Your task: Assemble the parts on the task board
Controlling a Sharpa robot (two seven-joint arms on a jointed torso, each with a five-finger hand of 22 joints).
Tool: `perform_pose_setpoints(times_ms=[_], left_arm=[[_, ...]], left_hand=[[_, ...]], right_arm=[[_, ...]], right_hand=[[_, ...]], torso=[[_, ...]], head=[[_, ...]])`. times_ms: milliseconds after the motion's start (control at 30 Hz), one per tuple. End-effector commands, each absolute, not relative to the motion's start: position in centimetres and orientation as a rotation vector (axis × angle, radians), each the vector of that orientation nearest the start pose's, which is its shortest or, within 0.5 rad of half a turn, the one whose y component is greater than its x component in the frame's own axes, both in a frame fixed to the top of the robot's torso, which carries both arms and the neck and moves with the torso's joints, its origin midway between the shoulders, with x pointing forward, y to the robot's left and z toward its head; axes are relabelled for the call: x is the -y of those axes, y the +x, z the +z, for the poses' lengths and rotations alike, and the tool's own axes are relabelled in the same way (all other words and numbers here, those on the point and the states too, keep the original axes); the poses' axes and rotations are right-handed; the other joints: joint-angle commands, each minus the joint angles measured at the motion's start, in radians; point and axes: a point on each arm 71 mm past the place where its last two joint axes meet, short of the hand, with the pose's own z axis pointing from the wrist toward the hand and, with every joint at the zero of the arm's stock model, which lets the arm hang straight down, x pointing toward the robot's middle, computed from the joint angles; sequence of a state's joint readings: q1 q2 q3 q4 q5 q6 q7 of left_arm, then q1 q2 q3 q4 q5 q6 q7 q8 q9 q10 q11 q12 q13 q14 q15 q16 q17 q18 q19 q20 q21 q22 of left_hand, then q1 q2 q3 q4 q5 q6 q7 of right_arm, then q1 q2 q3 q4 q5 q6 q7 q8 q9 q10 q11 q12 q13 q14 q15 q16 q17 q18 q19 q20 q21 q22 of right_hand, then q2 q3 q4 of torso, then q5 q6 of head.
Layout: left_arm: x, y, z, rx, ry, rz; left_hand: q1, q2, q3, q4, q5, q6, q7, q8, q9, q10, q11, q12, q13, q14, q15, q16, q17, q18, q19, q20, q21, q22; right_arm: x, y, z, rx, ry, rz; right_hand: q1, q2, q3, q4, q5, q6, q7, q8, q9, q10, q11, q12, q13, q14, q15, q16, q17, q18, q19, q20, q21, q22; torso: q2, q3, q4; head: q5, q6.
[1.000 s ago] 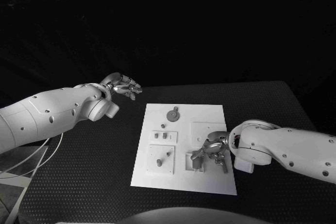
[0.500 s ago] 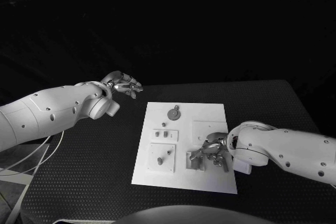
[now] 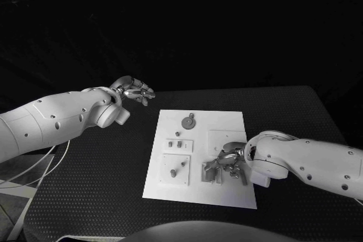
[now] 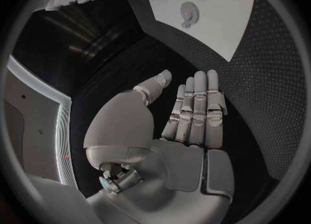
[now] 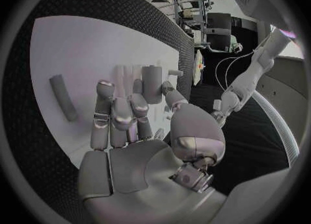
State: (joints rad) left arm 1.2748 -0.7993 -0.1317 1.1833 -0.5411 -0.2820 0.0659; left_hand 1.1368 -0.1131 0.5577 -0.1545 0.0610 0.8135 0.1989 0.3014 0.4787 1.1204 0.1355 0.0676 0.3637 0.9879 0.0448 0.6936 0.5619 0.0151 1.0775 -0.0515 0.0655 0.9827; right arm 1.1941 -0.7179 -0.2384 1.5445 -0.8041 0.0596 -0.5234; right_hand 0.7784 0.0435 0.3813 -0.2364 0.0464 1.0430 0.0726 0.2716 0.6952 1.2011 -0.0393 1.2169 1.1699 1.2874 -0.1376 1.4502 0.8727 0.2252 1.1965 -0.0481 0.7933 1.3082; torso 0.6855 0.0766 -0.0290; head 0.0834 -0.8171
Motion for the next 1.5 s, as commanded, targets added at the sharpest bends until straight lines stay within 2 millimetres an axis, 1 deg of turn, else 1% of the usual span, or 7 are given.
perform_pose_setpoints(times_ms=[33, 533, 1100, 1167, 1300, 1333, 1500], left_arm=[[-29.45, 54.34, -20.01, -1.706, -0.746, -0.877], [-29.47, 54.35, -20.02, -1.706, -0.745, -0.877], [-29.44, 54.37, -20.03, -1.707, -0.745, -0.877], [-29.45, 54.37, -20.03, -1.707, -0.745, -0.877], [-29.46, 54.36, -20.03, -1.707, -0.745, -0.877], [-29.45, 54.36, -20.02, -1.707, -0.745, -0.877], [-29.51, 54.35, -20.03, -1.707, -0.746, -0.876]], left_hand=[[-0.004, -0.003, -0.001, 0.007, 0.001, -0.008, -0.001, 0.005, -0.001, -0.009, -0.001, 0.001, 0.002, 0.009, 0.000, -0.003, 0.002, 0.017, 0.002, -0.003, 0.005, -0.001], [-0.004, -0.003, -0.001, 0.007, 0.001, -0.008, -0.001, 0.005, -0.001, -0.009, -0.001, 0.001, 0.002, 0.009, 0.000, -0.004, 0.003, 0.017, 0.002, -0.003, 0.005, -0.001], [-0.003, -0.003, -0.002, 0.008, 0.001, -0.008, -0.001, 0.006, -0.002, -0.009, -0.001, 0.001, 0.002, 0.009, 0.000, -0.005, 0.004, 0.017, 0.002, -0.003, 0.005, -0.001], [-0.003, -0.003, -0.002, 0.008, 0.001, -0.008, -0.001, 0.006, -0.002, -0.009, -0.001, 0.001, 0.002, 0.009, 0.000, -0.005, 0.004, 0.017, 0.002, -0.003, 0.005, -0.001], [-0.003, -0.003, -0.002, 0.008, 0.001, -0.008, -0.001, 0.006, -0.002, -0.009, -0.001, 0.001, 0.002, 0.009, 0.000, -0.005, 0.005, 0.017, 0.002, -0.003, 0.005, -0.001], [-0.003, -0.003, -0.002, 0.008, 0.001, -0.008, -0.001, 0.006, -0.002, -0.009, -0.001, 0.001, 0.002, 0.009, 0.000, -0.005, 0.005, 0.017, 0.002, -0.003, 0.005, -0.001], [-0.003, -0.003, -0.002, 0.008, 0.001, -0.009, -0.001, 0.006, -0.002, -0.009, -0.001, 0.001, 0.002, 0.009, 0.000, -0.006, 0.005, 0.017, 0.002, -0.003, 0.005, -0.001]], right_arm=[[15.30, 41.99, -29.71, -2.611, 0.271, 0.553], [15.26, 41.91, -29.93, -2.619, 0.252, 0.539], [15.28, 42.14, -30.02, -2.597, 0.258, 0.532], [15.28, 42.14, -30.05, -2.595, 0.260, 0.531], [15.25, 42.12, -30.05, -2.594, 0.261, 0.533], [15.24, 42.11, -30.06, -2.594, 0.260, 0.533], [15.37, 42.23, -30.03, -2.581, 0.267, 0.528]], right_hand=[[-0.003, 0.005, 0.058, -0.052, 0.003, 0.003, 0.001, 0.002, 0.002, -0.001, 0.002, -0.001, -0.001, 0.000, -0.006, 0.002, -0.002, 0.037, 0.007, 0.001, 0.001, 0.015], [-0.007, 0.001, 0.059, -0.052, 0.003, 0.001, 0.002, -0.001, 0.001, -0.005, 0.003, -0.004, -0.005, -0.001, -0.005, 0.001, -0.002, 0.037, 0.007, 0.001, 0.000, 0.014], [-0.015, -0.009, 0.062, -0.051, 0.003, -0.003, 0.003, -0.005, 0.001, -0.012, 0.004, -0.009, -0.011, -0.001, -0.004, 0.000, -0.004, 0.037, 0.007, 0.001, -0.001, 0.014], [-0.019, -0.016, 0.062, -0.051, 0.003, -0.004, 0.004, -0.007, 0.002, -0.014, 0.004, -0.009, -0.012, -0.001, -0.004, 0.000, -0.004, 0.037, 0.008, 0.001, -0.002, 0.014], [-0.021, -0.019, 0.063, -0.050, 0.003, -0.004, 0.004, -0.007, 0.002, -0.014, 0.005, -0.010, -0.012, -0.001, -0.004, -0.001, -0.005, 0.037, 0.008, 0.001, -0.002, 0.013], [-0.034, -0.037, 0.059, -0.045, 0.003, -0.009, 0.005, -0.010, 0.001, -0.018, 0.006, -0.012, -0.015, -0.001, -0.003, -0.001, -0.005, 0.037, 0.008, 0.002, -0.003, 0.013], [-0.053, -0.056, 0.069, -0.032, 0.003, -0.013, 0.007, -0.015, 0.001, -0.021, 0.007, -0.014, -0.018, -0.001, -0.001, -0.002, -0.006, 0.037, 0.011, 0.001, -0.006, 0.011]], torso=[[0.000, -0.0010, 0.0007], [0.000, -0.0004, -0.0005], [0.000, 0.0001, 0.0000], [0.000, 0.0000, -0.0003], [0.000, -0.0001, -0.0008], [0.000, -0.0001, -0.0008], [0.000, -0.0002, -0.0005]], head=[[0.001, -0.002], [0.005, -0.007], [0.006, -0.008], [0.006, -0.008], [0.006, -0.008], [0.006, -0.008], [0.007, -0.008]])
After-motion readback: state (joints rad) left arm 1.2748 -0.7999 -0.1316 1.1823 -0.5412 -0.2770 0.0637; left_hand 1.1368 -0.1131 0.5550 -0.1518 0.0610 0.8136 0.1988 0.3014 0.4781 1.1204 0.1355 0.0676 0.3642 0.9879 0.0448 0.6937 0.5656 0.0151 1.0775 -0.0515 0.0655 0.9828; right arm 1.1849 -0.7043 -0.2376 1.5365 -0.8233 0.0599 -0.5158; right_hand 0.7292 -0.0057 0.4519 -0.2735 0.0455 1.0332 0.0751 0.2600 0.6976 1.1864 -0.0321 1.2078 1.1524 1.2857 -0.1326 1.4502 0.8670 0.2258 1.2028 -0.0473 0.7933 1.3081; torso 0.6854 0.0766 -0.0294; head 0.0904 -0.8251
